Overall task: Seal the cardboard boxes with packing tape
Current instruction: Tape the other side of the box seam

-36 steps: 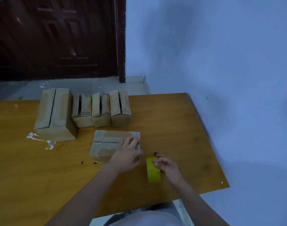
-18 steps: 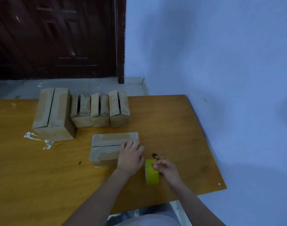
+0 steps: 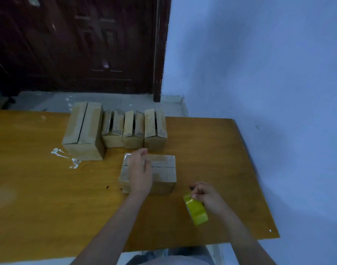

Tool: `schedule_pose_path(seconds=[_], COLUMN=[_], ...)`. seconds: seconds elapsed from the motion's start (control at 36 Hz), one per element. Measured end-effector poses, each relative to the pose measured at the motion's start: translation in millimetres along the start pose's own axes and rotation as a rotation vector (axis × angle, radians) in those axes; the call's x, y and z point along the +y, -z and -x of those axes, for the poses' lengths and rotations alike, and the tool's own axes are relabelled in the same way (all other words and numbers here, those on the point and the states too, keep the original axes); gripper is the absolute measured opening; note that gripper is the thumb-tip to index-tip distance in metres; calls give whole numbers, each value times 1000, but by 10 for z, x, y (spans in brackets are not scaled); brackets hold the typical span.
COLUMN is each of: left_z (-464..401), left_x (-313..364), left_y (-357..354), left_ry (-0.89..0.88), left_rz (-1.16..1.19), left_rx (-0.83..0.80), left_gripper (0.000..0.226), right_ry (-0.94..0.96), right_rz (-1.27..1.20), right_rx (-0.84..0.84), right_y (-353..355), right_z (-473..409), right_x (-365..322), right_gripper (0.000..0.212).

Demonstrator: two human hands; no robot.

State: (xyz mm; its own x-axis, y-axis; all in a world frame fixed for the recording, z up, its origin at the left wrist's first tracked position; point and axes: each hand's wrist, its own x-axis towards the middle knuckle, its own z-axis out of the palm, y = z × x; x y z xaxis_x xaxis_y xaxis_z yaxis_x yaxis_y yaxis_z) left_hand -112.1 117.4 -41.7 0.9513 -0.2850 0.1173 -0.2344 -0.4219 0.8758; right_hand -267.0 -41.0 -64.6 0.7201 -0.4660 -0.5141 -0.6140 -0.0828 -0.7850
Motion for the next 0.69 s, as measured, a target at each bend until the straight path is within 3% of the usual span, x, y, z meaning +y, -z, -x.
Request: schedule_pose_path(seconds=[0.08, 0.14, 0.33, 0.58, 0.64, 0.69], left_z=[-193, -305, -429, -209, -149, -47], left_x=[-171, -340, -516, -333, -331, -338], left_y=[253, 342, 363, 307, 281, 270], left_ry=[113, 273, 654, 458, 394, 322], left_rz=[-88, -153, 29, 127, 202, 300], left_rx=[117, 96, -337, -92, -53, -44], left_gripper=[30, 42, 67, 34, 23, 20], right_ry=[14, 14, 35, 81, 100, 108], right_rz=[68, 114, 182, 194, 201, 207], right_rx=[-47, -81, -276, -291, -268, -250], right_y=[90, 122, 118, 214, 236, 248], right_z=[-21, -60, -156, 61, 139, 187], right_x=[-150, -252, -664, -638, -581, -494], right_gripper=[34, 35, 26, 18, 7, 10])
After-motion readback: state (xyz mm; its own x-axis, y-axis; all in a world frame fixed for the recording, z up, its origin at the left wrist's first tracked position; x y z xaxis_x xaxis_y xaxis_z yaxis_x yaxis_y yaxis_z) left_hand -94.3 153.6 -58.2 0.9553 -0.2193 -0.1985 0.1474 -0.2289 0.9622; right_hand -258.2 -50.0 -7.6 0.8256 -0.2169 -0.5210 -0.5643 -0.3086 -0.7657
